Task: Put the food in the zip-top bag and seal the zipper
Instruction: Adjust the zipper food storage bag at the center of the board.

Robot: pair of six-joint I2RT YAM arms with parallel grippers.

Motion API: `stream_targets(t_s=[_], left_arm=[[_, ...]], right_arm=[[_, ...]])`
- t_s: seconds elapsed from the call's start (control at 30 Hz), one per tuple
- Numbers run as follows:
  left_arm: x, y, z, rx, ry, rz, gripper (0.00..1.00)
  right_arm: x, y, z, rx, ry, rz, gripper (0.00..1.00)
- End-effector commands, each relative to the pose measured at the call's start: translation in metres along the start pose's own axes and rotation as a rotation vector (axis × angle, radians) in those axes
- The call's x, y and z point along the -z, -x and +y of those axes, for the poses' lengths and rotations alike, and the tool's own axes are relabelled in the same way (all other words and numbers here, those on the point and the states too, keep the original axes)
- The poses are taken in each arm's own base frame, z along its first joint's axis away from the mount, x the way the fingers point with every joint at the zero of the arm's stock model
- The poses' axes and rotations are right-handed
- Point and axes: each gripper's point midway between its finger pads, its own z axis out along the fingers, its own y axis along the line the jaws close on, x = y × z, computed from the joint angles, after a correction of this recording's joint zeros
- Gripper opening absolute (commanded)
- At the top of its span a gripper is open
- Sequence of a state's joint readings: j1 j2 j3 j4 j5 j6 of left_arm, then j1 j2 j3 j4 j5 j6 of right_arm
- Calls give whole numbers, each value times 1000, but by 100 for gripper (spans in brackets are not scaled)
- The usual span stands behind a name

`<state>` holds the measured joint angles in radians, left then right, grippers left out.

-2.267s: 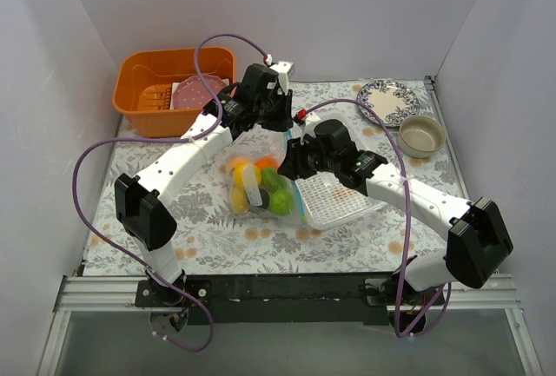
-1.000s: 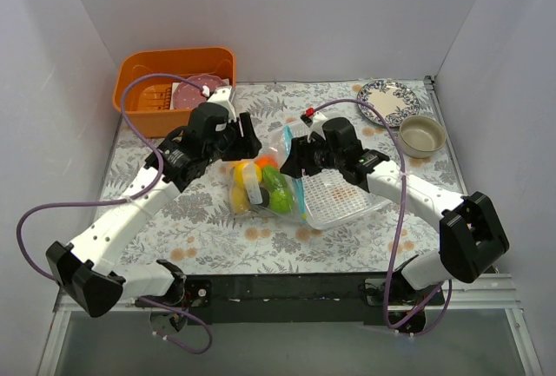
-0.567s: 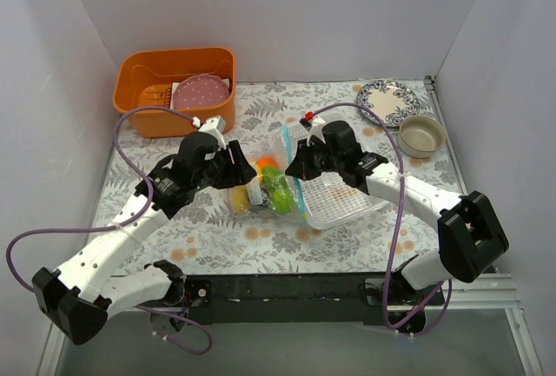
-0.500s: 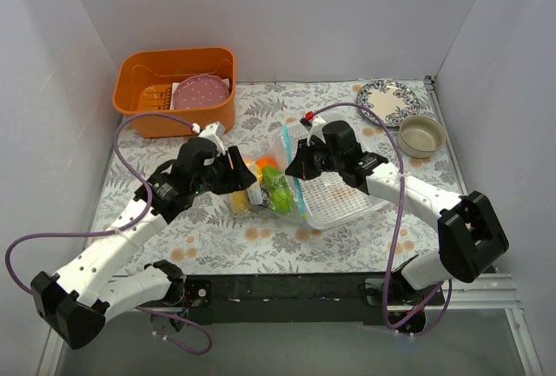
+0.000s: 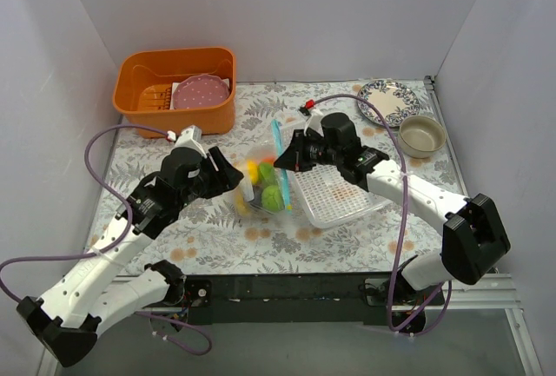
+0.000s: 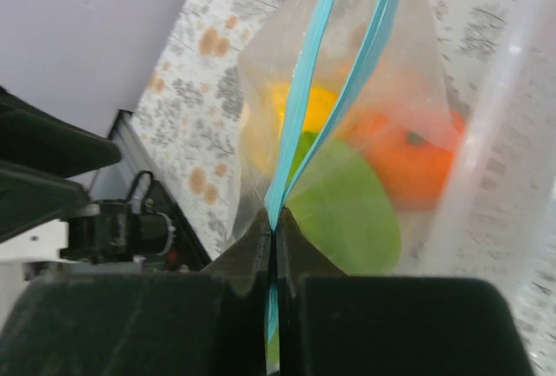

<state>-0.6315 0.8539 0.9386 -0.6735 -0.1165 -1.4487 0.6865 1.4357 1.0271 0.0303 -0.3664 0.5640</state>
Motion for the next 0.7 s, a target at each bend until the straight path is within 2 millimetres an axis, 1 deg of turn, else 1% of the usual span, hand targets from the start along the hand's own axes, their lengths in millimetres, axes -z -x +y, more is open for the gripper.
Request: stream_targets(t_s=[0.0, 0.03, 0.07, 0.1, 0.13, 0.17, 0.2, 0.23, 0.27, 0.33, 0.4, 0.43, 0.47, 0.53, 0.57, 0.67], left_arm=[[21, 33, 5, 38, 51, -149, 54], [26, 37, 3, 45, 40, -169, 55], [29, 39, 3, 57, 37, -179, 56], [31, 40, 3, 63, 33, -187, 56], [35, 42, 1, 69, 23, -198, 57], [36, 43, 1, 78, 20, -202, 60], [38, 44, 1, 85, 22, -208, 60], [41, 47, 1, 92, 22, -218, 61], [43, 49, 1, 96, 23, -228, 61], [47, 52, 0, 105, 20, -241, 63], [50, 55, -2, 107, 10, -252, 65], [49, 55, -3, 106, 9, -251, 65], [48, 56, -3, 108, 7, -252, 66], [44, 53, -4, 104, 6, -237, 67], [41, 51, -4, 103, 1, -231, 67], [32, 43, -12, 106, -45, -198, 67]], right_arm=[[3, 60, 76, -44, 211, -135, 1], [2, 68, 83, -50, 230, -152, 1], [-6, 69, 83, -74, 236, -144, 1], [-10, 72, 88, -79, 250, -143, 1], [-9, 87, 101, -66, 289, -176, 1], [-18, 86, 99, -83, 303, -157, 1], [-21, 91, 104, -97, 318, -158, 1], [-20, 102, 113, -88, 343, -174, 1], [-29, 103, 111, -93, 348, -162, 1], [-33, 106, 112, -106, 356, -164, 1], [-39, 106, 106, -122, 356, -181, 1], [-41, 103, 101, -133, 351, -178, 1], [-45, 95, 90, -154, 327, -168, 1], [-47, 86, 78, -174, 305, -168, 1], [-48, 74, 60, -200, 258, -164, 1], [-42, 64, 36, -238, 215, -179, 1]])
